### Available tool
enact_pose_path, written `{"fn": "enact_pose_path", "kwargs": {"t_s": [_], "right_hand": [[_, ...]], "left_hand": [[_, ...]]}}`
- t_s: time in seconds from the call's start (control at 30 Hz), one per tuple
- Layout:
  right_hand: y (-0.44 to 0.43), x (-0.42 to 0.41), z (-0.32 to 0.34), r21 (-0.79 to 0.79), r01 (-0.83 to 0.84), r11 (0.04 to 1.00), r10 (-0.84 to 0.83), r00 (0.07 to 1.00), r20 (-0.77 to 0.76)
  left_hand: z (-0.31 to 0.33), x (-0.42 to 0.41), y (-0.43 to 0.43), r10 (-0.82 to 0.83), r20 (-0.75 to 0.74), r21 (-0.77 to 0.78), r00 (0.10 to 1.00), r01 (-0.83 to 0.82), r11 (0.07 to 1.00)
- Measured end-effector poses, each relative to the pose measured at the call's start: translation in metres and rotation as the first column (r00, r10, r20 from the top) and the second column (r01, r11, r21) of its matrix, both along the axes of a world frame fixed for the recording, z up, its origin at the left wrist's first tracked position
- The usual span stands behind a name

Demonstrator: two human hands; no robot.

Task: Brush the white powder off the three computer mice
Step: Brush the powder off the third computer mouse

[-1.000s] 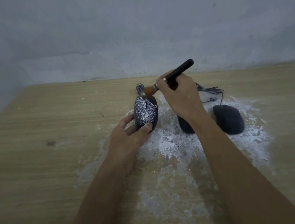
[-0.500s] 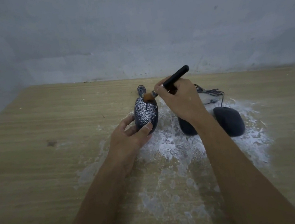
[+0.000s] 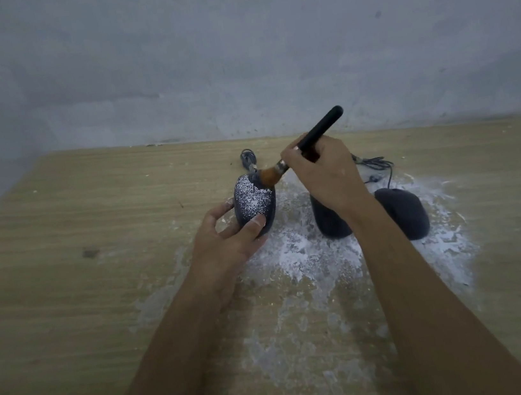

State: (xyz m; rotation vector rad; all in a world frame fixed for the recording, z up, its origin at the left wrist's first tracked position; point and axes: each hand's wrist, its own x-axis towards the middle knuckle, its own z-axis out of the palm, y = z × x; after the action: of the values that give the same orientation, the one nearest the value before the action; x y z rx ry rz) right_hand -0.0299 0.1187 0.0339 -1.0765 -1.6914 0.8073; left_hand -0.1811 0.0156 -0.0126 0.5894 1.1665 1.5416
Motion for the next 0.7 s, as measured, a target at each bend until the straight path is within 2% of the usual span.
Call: {"fn": "enact_pose_path", "kwargs": {"t_s": [0.17, 0.27, 0.37, 0.5, 0.6, 0.7], "right_hand": [[0.000, -0.001, -0.003, -0.029, -0.009, 1.000, 0.010, 1.000, 0.021], [0.000, -0.001, -0.001, -0.050, 0.080, 0.996, -0.082, 0.995, -0.048], [0.001, 0.001, 0.000, -0.056, 0.095, 0.994, -0.100, 0.991, -0.091], [0.001, 0.009, -0.003, -0.081, -0.056, 0.995, 0.057, 0.998, 0.007], [0.005, 0.010, -0.003, -0.136, 0.026, 0.990, -0.035, 0.997, -0.065], [0.007, 0.008, -0.004, -0.107, 0.084, 0.991, -0.093, 0.992, -0.084]], "left_hand": [[0.000, -0.001, 0.000, -0.011, 0.024, 0.010, 1.000, 0.011, 1.000], [0.000, -0.002, 0.000, -0.023, 0.035, 0.015, 0.999, 0.023, 1.000], [0.000, -0.003, 0.000, -0.025, 0.064, 0.008, 0.998, 0.024, 1.000], [0.001, -0.004, 0.000, -0.034, 0.080, 0.004, 0.996, 0.034, 0.999], [0.001, -0.005, 0.001, -0.035, 0.110, 0.008, 0.993, 0.034, 0.999], [0.001, -0.005, 0.000, -0.032, 0.131, 0.022, 0.991, 0.029, 0.999]]}}
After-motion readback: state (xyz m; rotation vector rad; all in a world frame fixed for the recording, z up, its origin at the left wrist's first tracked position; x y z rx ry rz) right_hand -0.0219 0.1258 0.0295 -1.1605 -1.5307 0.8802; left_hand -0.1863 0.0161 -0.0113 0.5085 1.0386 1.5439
